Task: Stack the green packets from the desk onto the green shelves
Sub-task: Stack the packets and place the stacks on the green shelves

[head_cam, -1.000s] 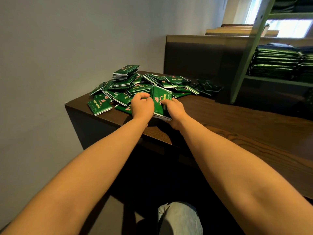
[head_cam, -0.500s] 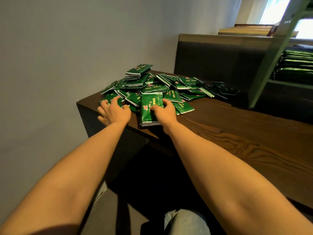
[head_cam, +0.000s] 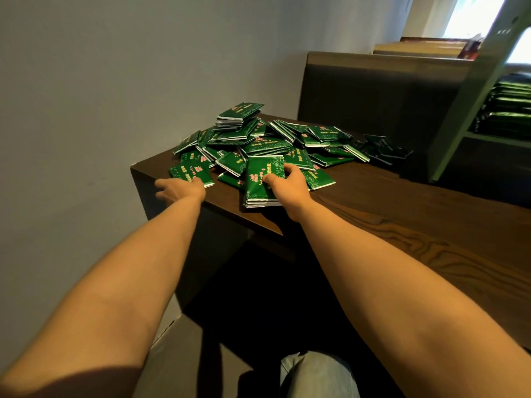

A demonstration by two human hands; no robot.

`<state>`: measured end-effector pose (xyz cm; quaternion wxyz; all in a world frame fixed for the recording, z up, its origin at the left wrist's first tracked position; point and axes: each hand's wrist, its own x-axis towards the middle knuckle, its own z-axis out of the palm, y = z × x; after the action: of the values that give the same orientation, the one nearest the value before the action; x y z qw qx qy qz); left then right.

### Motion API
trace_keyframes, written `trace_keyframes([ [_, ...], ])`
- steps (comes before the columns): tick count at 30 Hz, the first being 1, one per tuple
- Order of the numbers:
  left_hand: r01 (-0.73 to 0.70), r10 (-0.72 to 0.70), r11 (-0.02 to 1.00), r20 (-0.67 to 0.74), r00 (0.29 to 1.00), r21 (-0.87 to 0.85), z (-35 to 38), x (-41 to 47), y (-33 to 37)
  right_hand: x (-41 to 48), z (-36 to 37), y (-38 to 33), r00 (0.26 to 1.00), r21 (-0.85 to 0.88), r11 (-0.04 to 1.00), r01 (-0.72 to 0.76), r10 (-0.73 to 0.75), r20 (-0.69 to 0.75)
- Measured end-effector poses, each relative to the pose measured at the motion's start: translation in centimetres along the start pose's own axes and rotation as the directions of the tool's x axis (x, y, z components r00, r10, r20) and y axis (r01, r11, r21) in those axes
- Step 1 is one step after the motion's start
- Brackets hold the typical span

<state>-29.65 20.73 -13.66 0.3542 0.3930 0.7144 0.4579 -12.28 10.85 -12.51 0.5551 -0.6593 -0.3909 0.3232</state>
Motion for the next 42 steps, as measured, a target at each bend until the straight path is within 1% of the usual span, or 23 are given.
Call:
trace_keyframes([
  [2, 0.012, -0.012, 1.000, 0.010, 1.000, 0.006, -0.1, 0.1, -0.2, -0.2, 0.2, 0.0, 1.000, -0.006, 1.000, 0.013, -0.014, -0.015],
  [4, -0.008, 0.008, 0.999, 0.005, 1.000, 0.038, -0.5, 0.3, -0.2, -0.3, 0.3, 0.0, 1.000, 0.006, 1.000, 0.015, -0.015, -0.024],
  [6, -0.052, 0.052, 0.999, 0.007, 0.999, -0.003, -0.9, -0.2, 0.0, -0.6, 0.2, -0.1, 1.000, 0.009, 1.000, 0.013, -0.013, -0.024],
  [9, -0.159, 0.165, 0.977, 0.028, 0.986, -0.143, -1.3, -2.0, 0.4, -1.5, 0.2, -0.6, 1.000, 0.047, 0.999, 0.002, -0.001, -0.015],
  [11, -0.283, 0.291, 0.944, 0.022, 0.957, -0.169, -1.3, -3.7, 0.8, -2.1, 0.2, -0.8, 1.000, 0.075, 0.997, -0.005, 0.007, -0.022],
  [12, -0.350, 0.362, 0.919, 0.036, 0.932, -0.183, -1.1, -4.5, 1.0, -2.3, 0.1, -0.7, 1.000, 0.083, 0.996, -0.012, 0.014, -0.024],
  [14, -0.470, 0.501, 0.850, 0.092, 0.861, -0.236, -0.6, -6.5, 1.6, -2.6, -0.5, -0.7, 0.998, 0.107, 0.993, -0.040, 0.044, -0.033],
  [16, -0.579, 0.628, 0.767, 0.138, 0.766, -0.276, 0.3, -8.6, 1.9, -2.8, -1.6, -0.9, 0.996, 0.162, 0.984, -0.069, 0.077, -0.048],
  [18, -0.661, 0.711, 0.702, 0.212, 0.670, -0.266, 1.6, -10.5, 1.9, -3.0, -3.0, -1.1, 0.992, 0.222, 0.972, -0.082, 0.101, -0.075],
  [20, -0.710, 0.746, 0.662, 0.294, 0.597, -0.240, 2.6, -12.5, 2.0, -3.0, -4.1, -1.3, 0.987, 0.249, 0.961, -0.118, 0.141, -0.078],
  [22, -0.737, 0.767, 0.625, 0.377, 0.519, -0.257, 3.8, -14.2, 2.1, -3.2, -5.3, -1.4, 0.980, 0.253, 0.955, -0.153, 0.179, -0.084],
  [24, -0.732, 0.752, 0.626, 0.454, 0.477, -0.267, 4.6, -15.7, 2.1, -3.0, -6.8, -1.2, 0.964, 0.330, 0.923, -0.198, 0.244, -0.104],
  [25, -0.734, 0.744, 0.624, 0.491, 0.454, -0.267, 4.9, -16.6, 2.0, -3.1, -7.5, -1.2, 0.961, 0.394, 0.896, -0.206, 0.261, -0.091],
  [27, -0.740, 0.728, 0.616, 0.554, 0.404, -0.270, 5.7, -18.0, 1.7, -2.9, -9.0, -0.9, 0.959, 0.478, 0.845, -0.239, 0.283, -0.022],
  [30, -0.671, 0.671, 0.665, 0.658, 0.343, -0.328, 6.7, -19.9, 1.5, -2.9, -11.2, -0.6, 0.948, 0.448, 0.850, -0.278, 0.317, -0.012],
  [31, -0.630, 0.654, 0.692, 0.676, 0.340, -0.353, 7.1, -20.4, 1.5, -2.8, -11.9, -0.2, 0.946, 0.442, 0.851, -0.284, 0.324, -0.015],
  [33, -0.535, 0.630, 0.747, 0.677, 0.379, -0.395, 7.8, -21.3, 1.6, -2.6, -13.3, 0.6, 0.936, 0.427, 0.852, -0.303, 0.351, -0.037],
  [34, -0.508, 0.628, 0.757, 0.670, 0.395, -0.411, 8.2, -21.6, 1.6, -2.6, -13.9, 1.0, 0.935, 0.411, 0.859, -0.305, 0.353, -0.042],
  [36, -0.492, 0.621, 0.766, 0.673, 0.402, -0.413, 9.0, -21.9, 1.7, -2.7, -14.7, 1.1, 0.955, 0.386, 0.883, -0.268, 0.297, -0.017],
  [38, -0.476, 0.626, 0.766, 0.673, 0.395, -0.433, 9.7, -22.3, 1.8, -2.5, -15.2, 0.9, 0.976, 0.301, 0.931, -0.206, 0.219, -0.009],
  [40, -0.456, 0.634, 0.768, 0.633, 0.444, -0.449, 10.2, -22.3, 2.2, -2.2, -15.5, 0.6, 0.986, 0.210, 0.969, -0.129, 0.147, -0.074],
  [41, -0.474, 0.638, 0.766, 0.596, 0.487, -0.433, 10.5, -22.0, 2.3, -2.2, -15.7, 0.5, 0.986, 0.172, 0.980, -0.101, 0.121, -0.116],
  [42, -0.533, 0.646, 0.758, 0.546, 0.533, -0.377, 10.9, -21.4, 2.3, -2.1, -16.0, 0.6, 0.985, 0.137, 0.988, -0.069, 0.089, -0.146],
])
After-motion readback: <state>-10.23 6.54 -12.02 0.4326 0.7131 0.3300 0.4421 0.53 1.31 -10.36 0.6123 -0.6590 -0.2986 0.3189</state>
